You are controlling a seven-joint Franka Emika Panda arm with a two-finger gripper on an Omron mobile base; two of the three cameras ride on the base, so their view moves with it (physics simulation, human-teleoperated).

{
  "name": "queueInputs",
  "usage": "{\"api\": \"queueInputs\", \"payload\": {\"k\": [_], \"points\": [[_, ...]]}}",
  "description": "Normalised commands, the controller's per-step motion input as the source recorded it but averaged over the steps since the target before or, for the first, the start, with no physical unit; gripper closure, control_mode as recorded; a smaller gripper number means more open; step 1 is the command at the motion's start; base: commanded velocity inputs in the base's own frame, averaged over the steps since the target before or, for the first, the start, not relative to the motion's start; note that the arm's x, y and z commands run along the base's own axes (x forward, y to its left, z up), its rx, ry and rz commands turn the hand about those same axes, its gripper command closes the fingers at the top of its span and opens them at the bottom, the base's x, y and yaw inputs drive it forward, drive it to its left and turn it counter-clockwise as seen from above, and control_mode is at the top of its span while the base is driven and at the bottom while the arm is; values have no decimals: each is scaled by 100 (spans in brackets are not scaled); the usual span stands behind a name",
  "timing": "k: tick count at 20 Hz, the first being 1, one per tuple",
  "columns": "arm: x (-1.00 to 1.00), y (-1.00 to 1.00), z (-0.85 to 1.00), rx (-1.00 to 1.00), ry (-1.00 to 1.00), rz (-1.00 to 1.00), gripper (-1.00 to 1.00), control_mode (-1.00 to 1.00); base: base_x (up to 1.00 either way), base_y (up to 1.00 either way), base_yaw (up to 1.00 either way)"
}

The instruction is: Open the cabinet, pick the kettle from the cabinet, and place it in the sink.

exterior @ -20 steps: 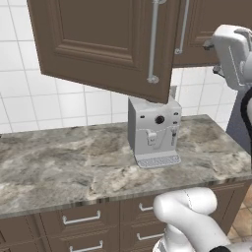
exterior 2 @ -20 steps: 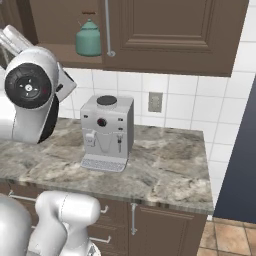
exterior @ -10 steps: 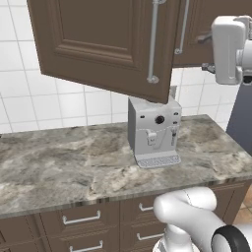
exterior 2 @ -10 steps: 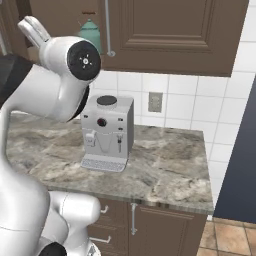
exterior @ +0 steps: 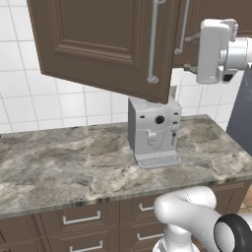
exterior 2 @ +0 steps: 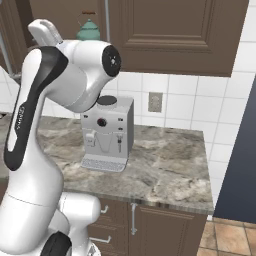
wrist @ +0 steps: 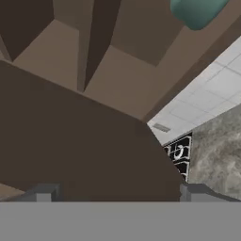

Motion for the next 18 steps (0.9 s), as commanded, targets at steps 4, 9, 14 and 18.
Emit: {"api": "queueInputs", "payload": {"k": [4, 9, 14, 18], "points": [[34, 25, -8, 5, 0, 18, -100, -100, 0, 0, 0], [34, 28, -6, 4, 0, 16, -100, -100, 0, 0, 0], [23, 32, -2, 3, 0, 16, -100, -100, 0, 0, 0], [0, 42, 0, 2, 0, 19, -100, -100, 0, 0, 0]]}}
